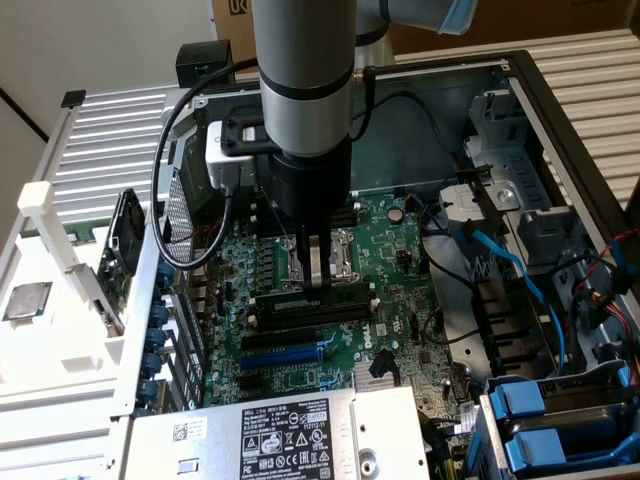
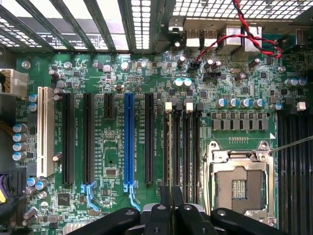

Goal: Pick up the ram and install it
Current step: 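Insert the ram into the slot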

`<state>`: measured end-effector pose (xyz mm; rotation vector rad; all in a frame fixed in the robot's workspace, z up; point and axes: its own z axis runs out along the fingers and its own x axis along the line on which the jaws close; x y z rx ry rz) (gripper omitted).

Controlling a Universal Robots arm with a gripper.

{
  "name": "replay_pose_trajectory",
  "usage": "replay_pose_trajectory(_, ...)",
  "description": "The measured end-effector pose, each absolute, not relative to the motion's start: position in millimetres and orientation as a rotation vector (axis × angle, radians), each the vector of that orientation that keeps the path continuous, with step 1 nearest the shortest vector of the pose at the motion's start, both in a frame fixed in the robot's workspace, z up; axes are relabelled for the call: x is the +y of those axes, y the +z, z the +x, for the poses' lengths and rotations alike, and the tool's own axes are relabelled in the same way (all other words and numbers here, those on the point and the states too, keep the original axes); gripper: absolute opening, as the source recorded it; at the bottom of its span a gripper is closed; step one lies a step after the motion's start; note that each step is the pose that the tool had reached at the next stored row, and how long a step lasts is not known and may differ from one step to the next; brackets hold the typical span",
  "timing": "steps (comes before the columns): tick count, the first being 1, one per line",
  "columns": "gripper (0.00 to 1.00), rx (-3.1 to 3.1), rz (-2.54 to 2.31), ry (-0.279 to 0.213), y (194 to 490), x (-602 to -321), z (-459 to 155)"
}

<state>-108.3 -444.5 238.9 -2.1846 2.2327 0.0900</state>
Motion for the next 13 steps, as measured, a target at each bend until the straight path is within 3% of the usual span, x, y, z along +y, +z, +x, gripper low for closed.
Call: replay_pose_trajectory(13, 0.12, 2.233, -2.185, 0.09, 237.5, -444.2, -108.5)
